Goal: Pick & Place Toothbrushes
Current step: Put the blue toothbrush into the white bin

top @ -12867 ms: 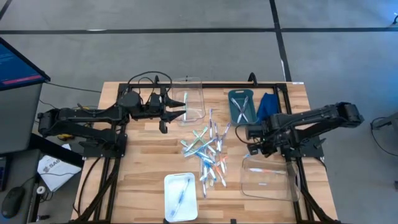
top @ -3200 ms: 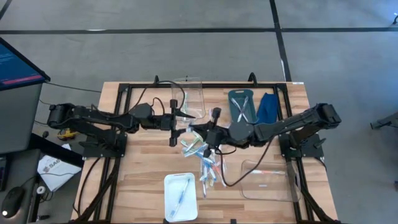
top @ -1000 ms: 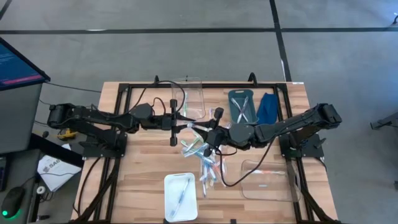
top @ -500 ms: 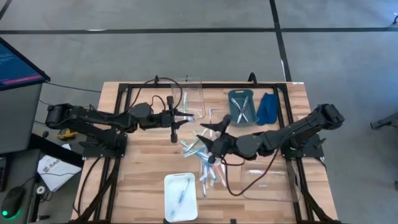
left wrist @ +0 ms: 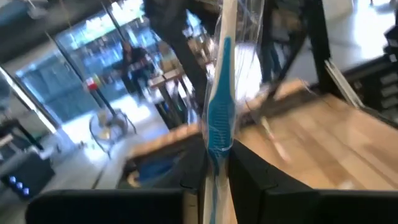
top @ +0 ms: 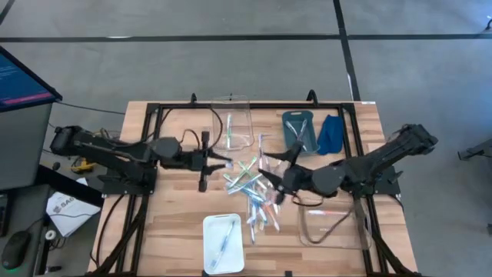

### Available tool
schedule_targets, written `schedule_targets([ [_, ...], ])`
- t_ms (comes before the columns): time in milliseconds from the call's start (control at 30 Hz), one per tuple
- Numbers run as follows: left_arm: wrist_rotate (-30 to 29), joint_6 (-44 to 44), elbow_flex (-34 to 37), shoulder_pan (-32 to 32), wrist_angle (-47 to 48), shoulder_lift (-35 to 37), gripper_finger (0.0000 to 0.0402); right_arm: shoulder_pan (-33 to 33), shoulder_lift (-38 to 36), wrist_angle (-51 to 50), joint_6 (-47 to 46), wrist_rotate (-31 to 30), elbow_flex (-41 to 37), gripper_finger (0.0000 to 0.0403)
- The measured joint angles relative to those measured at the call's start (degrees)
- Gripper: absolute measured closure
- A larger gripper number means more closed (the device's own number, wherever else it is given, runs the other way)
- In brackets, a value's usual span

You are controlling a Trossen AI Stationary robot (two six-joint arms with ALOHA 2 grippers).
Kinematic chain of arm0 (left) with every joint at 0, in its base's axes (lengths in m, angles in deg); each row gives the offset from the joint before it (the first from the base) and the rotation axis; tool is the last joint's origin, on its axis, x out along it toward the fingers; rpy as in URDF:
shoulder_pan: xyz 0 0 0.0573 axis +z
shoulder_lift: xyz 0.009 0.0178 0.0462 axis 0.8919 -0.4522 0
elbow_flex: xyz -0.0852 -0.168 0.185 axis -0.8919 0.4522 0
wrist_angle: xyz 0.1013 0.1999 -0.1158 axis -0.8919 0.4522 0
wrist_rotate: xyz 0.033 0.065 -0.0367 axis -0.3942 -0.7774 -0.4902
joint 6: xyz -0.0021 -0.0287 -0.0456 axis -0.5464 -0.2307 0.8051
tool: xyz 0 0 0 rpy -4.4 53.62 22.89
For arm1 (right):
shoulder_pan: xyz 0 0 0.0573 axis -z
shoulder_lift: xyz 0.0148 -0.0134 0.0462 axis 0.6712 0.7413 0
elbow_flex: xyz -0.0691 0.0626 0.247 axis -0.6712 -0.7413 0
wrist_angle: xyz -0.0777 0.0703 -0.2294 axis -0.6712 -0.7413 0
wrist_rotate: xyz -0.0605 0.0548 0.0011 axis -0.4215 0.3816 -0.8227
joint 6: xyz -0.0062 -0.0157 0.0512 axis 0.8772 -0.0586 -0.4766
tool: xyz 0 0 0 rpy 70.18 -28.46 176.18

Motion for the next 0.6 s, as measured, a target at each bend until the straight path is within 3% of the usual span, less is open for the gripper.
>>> schedule_targets([
  [100,-5.5,0.0,-2.7,-7.0,5.3,-1.7,0.0360,0.6,-4.0,-7.3,-5.5,11.1,0.0,0.0184],
  [200,-6.6,0.6,-4.1,-13.4,8.1,-4.7,0.0364,2.2,-6.4,-12.9,-9.7,18.4,0.0,0.0183],
  [433,-6.9,5.9,-10.8,-22.9,16.9,-13.8,0.0360,4.9,-7.0,-17.6,-13.4,21.2,0.0,0.0183],
  [600,-6.0,18.2,-25.4,-26.0,36.8,-22.9,0.0364,6.2,-6.2,-16.9,-13.4,21.3,0.0,0.0184],
])
